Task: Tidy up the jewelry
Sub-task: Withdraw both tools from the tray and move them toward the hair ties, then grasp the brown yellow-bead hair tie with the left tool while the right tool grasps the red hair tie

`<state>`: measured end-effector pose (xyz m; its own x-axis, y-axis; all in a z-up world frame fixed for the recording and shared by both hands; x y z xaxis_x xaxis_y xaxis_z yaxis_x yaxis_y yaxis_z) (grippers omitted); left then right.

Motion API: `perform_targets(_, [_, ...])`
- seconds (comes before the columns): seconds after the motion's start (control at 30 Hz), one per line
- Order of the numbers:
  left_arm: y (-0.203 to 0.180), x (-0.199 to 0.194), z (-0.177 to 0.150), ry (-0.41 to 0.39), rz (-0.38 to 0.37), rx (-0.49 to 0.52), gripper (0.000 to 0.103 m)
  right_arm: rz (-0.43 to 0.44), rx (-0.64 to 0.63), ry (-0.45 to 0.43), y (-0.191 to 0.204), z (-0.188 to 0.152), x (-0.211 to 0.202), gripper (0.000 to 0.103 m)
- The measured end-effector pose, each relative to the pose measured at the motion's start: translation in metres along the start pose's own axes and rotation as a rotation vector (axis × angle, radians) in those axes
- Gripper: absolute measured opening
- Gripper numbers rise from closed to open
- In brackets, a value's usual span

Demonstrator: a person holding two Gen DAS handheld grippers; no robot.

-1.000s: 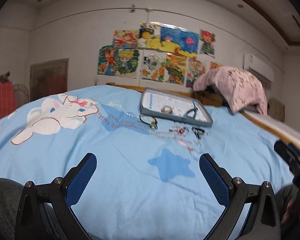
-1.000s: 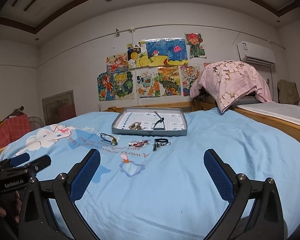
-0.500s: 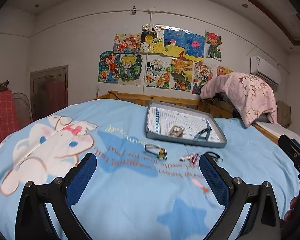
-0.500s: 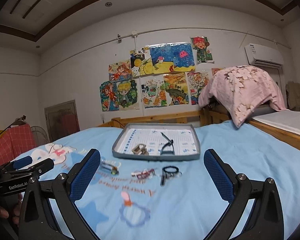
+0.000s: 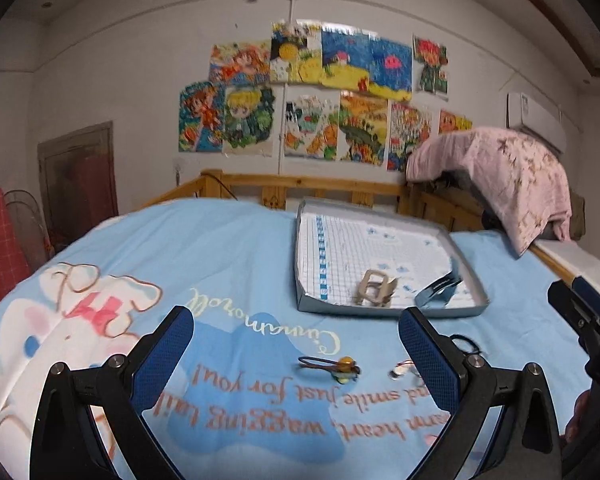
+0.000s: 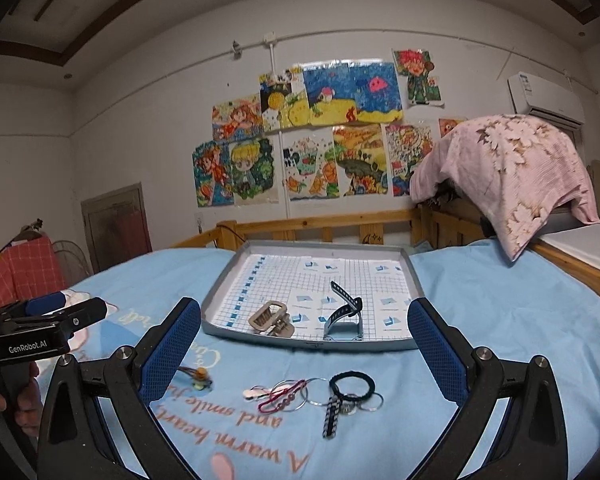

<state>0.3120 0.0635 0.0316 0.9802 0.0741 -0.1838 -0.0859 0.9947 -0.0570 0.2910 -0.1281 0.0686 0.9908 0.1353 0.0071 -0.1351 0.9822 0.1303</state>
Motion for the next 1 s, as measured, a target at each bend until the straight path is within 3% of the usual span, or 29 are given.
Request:
perform_targets(0.17, [0.008, 0.042, -0.018, 0.092, 0.009, -0.036, 0.103, -0.006, 0.007, 0.096, -0.004, -0.024, 0.042, 0.102])
perform_targets(0.3, [0.009, 0.067, -0.039, 0.190, -0.030, -0.036, 0.103, 0.001, 0.051, 0.205, -0.009, -0.047, 0.063, 0.102])
perform_targets(0.4, [0.006, 0.075, -0.052, 0.232, -0.078, -0.034, 0.093, 0.016, 0.060, 0.267, -0.009, -0.065, 0.070, 0.101])
perform_targets(0.47, [0.004, 0.079, -0.060, 0.254, -0.104, -0.038, 0.081, 0.032, 0.063, 0.300, -0.005, -0.075, 0.073, 0.094])
perform_targets(0.53, [0.004, 0.082, -0.067, 0.275, -0.121, -0.050, 0.072, 0.043, 0.054, 0.324, 0.000, -0.083, 0.075, 0.075])
perform_targets(0.7, [0.005, 0.089, -0.083, 0.328, -0.154, -0.087, 0.055, 0.056, 0.048, 0.351, 0.007, -0.096, 0.073, 0.058])
perform_targets(0.87, [0.008, 0.092, -0.090, 0.365, -0.181, -0.147, 0.038, 0.087, 0.024, 0.385, 0.019, -0.108, 0.074, 0.048])
perform_targets(1.0, [0.008, 0.091, -0.094, 0.389, -0.191, -0.164, 0.035, 0.104, 0.014, 0.416, 0.026, -0.116, 0.074, 0.047])
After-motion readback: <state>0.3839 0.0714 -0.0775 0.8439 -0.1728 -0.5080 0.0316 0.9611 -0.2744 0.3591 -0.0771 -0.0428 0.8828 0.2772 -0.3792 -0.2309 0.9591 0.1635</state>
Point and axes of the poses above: each gripper's, at about its wrist camera, not at the fingertips, and x roughly the way its jaws point, y to its left, z to its top, the point moved 6 cm from there along x, roughly the way its jaws point, and after that the axes turned 13 degrees about -y, right-handed, at the moved point
